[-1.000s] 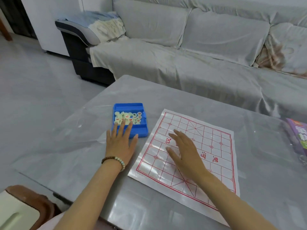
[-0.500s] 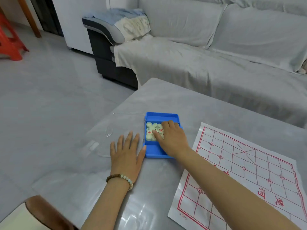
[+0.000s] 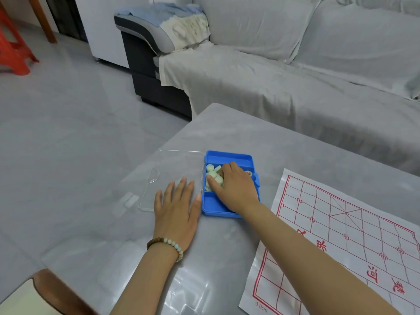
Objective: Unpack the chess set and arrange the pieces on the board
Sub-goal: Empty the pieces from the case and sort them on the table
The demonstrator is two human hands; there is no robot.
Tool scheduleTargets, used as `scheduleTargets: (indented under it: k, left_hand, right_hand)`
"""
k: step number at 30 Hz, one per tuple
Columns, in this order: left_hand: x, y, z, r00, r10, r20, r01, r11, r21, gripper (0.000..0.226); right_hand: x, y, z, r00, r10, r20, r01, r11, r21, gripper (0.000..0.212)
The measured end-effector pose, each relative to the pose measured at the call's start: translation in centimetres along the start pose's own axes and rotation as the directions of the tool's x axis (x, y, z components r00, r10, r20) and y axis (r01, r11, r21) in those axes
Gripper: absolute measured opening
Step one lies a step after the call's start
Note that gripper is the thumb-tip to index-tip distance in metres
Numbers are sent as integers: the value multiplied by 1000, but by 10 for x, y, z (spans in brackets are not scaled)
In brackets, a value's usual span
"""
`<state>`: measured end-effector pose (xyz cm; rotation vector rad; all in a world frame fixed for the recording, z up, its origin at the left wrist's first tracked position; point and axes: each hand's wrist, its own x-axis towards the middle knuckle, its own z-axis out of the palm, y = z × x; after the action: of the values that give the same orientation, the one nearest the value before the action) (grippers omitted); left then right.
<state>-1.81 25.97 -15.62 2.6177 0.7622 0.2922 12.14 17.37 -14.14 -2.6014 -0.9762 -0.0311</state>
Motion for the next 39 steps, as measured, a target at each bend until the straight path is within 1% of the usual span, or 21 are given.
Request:
scheduleTargets:
  k: [4, 7, 11, 14, 18, 23, 25, 27, 30, 32, 34, 36, 37, 39]
  left_hand:
    - [0, 1, -2, 1000, -4, 5, 4, 1000, -10, 88]
    - [0, 0, -1, 1000, -6, -1, 6, 1000, -6, 88]
    - [-1, 1, -1, 1000, -11, 3, 11, 1000, -20, 88]
    - [0, 1, -2, 1000, -20, 14, 21, 999, -27, 89]
    - [-1, 0, -2, 1000, -10, 14, 10, 1000, -24, 88]
    - [-1, 0, -3, 1000, -7, 22, 8, 1000, -19, 89]
    - [-1, 0, -4, 1000, -9, 26, 10, 1000, -29, 89]
    - [-1, 0, -4, 1000, -8, 24, 9, 999, -44, 89]
    - [-3, 1, -7, 1000, 7, -2, -7, 995, -101, 88]
    - [-4, 1, -10, 1000, 19, -25, -22, 990, -140, 84]
    - [-6, 0, -14, 999, 26, -30, -31, 987, -157, 81]
    - [-11, -1, -20, 999, 31, -34, -37, 985, -166, 76]
    - [-13, -2, -23, 999, 28, -36, -34, 984, -174, 68]
    - [-18, -3, -29, 999, 15, -29, -20, 979, -203, 51]
  right_hand:
    - [2, 1, 0, 1000, 4, 0, -4, 1000, -14, 35]
    - [1, 2, -1, 1000, 8, -8, -8, 1000, -11, 35]
    - [2, 2, -1, 997, 63, -33, -61, 996, 61, 36]
    - [1, 3, -2, 995, 69, -71, -62, 993, 104, 34]
    - [-1, 3, -3, 997, 41, -69, -36, 996, 81, 39]
    - [0, 2, -4, 998, 48, -28, -47, 999, 19, 49]
    - [0, 1, -4, 998, 48, -31, -48, 999, 5, 50]
    - [0, 0, -4, 997, 68, -48, -67, 997, 30, 49]
    - [-1, 2, -4, 994, 78, -79, -69, 992, 102, 50]
    - [0, 2, -5, 993, 92, -77, -75, 977, 198, 52]
    - [0, 2, -9, 987, 137, -80, -98, 923, 372, 53]
    - [-3, -1, -18, 977, 176, -122, -80, 829, 554, 54]
    - [-7, -4, -23, 972, 182, -148, -56, 791, 609, 53]
    - [-23, -13, -34, 973, 157, -166, -11, 759, 651, 52]
